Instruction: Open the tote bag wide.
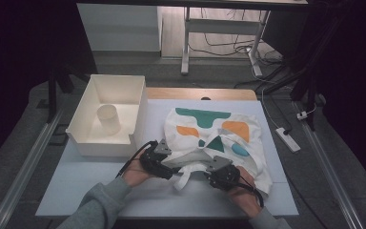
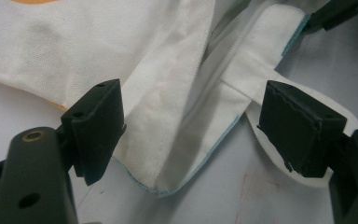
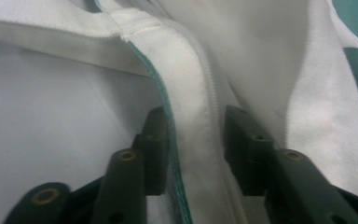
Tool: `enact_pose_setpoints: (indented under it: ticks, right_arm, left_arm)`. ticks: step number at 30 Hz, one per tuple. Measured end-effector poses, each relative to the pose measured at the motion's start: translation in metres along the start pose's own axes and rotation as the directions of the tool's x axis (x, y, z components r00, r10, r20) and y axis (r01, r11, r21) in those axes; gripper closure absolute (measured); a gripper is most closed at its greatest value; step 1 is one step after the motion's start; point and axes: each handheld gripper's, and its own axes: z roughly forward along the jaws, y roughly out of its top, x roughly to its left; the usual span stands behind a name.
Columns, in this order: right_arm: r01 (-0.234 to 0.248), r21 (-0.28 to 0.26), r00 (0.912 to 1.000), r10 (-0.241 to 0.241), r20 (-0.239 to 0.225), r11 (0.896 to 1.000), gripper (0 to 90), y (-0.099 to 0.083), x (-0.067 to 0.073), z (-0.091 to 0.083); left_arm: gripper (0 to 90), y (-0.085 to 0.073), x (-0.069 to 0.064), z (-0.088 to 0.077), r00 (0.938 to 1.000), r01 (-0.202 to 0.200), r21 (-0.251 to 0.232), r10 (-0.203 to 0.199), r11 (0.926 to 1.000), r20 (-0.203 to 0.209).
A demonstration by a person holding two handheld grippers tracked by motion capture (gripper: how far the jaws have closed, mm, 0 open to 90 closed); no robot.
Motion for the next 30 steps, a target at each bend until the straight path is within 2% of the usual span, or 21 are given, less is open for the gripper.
enact_pose_setpoints:
  ticks: [3,10,11,17,19,21,23,28,30]
  right_arm:
    - [-0.007,-0.004,1.0000,0.007,0.005,1.000,72.1,-0.001,-0.002,0.000]
    - [-0.006,-0.020,0.9999,0.006,0.011,1.000,85.2,-0.003,-0.007,0.000]
    - [-0.008,-0.027,1.0000,0.008,-0.001,1.000,87.9,-0.003,-0.008,-0.001]
    - [-0.010,-0.059,0.9992,0.008,-0.040,0.998,89.0,-0.002,-0.006,-0.009]
    - [0.002,-0.062,0.9989,-0.005,-0.047,0.998,89.1,-0.001,-0.005,-0.012]
    - [0.006,-0.065,0.9987,-0.010,-0.050,0.998,89.1,-0.001,-0.004,-0.014]
    - [0.015,-0.075,0.9970,-0.020,-0.074,0.997,89.2,0.000,-0.002,-0.019]
    - [0.002,-0.101,0.9918,-0.015,-0.127,0.995,89.2,-0.001,0.000,-0.028]
    - [0.007,-0.106,0.9904,-0.022,-0.136,0.994,89.2,-0.002,0.002,-0.031]
  left_arm:
    - [22.4,0.000,0.000,0.000,1.0000,0.001,-0.001,-0.001,1.0000,-0.001]
    - [22.3,0.000,0.000,0.000,1.0000,-0.001,0.001,0.001,1.0000,-0.001]
    - [22.3,0.000,0.000,0.000,1.0000,-0.001,-0.001,0.001,1.0000,-0.001]
    - [23.5,0.001,-0.001,-0.004,0.9999,-0.003,-0.033,0.002,0.9994,-0.011]
    - [24.4,0.003,-0.002,-0.007,0.9999,-0.005,-0.061,0.004,0.9981,-0.015]
    - [25.1,0.004,-0.003,-0.008,0.9998,-0.007,-0.066,0.006,0.9978,-0.017]
    - [25.8,0.006,-0.003,-0.010,0.9997,-0.012,-0.075,0.010,0.9971,-0.023]
    - [26.2,0.015,-0.005,-0.016,0.9992,-0.023,-0.109,0.019,0.9938,-0.035]
    - [26.5,0.026,-0.007,-0.018,0.9983,-0.042,-0.127,0.036,0.9910,-0.045]
